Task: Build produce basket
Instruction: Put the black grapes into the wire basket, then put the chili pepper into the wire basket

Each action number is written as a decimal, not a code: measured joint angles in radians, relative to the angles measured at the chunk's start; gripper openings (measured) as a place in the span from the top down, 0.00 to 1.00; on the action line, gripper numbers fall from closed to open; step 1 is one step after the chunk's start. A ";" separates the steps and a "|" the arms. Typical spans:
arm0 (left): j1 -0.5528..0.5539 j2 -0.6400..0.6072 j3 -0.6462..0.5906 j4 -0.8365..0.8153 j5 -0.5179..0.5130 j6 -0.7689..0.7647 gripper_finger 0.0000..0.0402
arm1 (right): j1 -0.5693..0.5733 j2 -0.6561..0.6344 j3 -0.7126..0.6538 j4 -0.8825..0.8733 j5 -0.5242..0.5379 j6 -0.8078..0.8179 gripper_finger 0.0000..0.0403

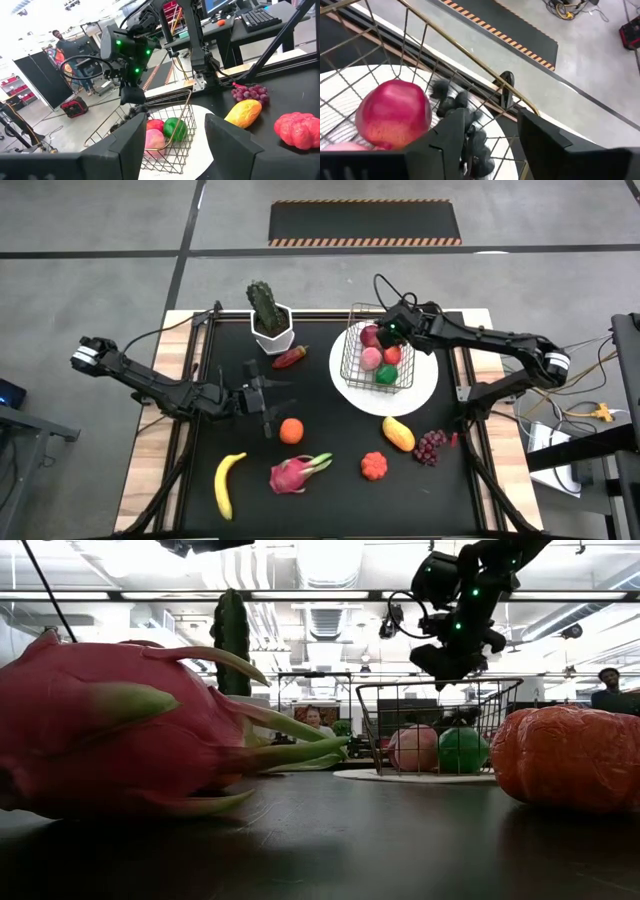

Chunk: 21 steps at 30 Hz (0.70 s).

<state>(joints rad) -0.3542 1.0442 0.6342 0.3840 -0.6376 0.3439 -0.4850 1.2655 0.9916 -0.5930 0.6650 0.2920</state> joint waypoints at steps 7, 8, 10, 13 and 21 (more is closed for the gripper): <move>0.000 0.000 0.000 0.000 0.000 0.000 0.54 | 0.000 -0.021 0.062 -0.105 -0.019 -0.001 0.51; 0.000 0.000 0.000 0.000 0.000 -0.001 0.54 | 0.004 -0.024 0.084 -0.131 -0.020 0.002 0.51; 0.000 0.000 -0.001 -0.003 0.000 -0.015 0.54 | 0.023 -0.034 0.126 -0.180 -0.044 0.027 0.51; 0.000 0.000 -0.001 -0.013 0.000 -0.024 0.54 | 0.081 -0.058 0.173 -0.195 -0.136 0.031 0.53; 0.000 0.000 -0.002 -0.037 -0.017 -0.038 0.54 | 0.349 -0.127 0.201 -0.184 -0.254 0.012 0.55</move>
<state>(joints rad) -0.3542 1.0447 0.6323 0.3475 -0.6548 0.3062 -0.1359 1.1383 1.1931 -0.7766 0.4107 0.3037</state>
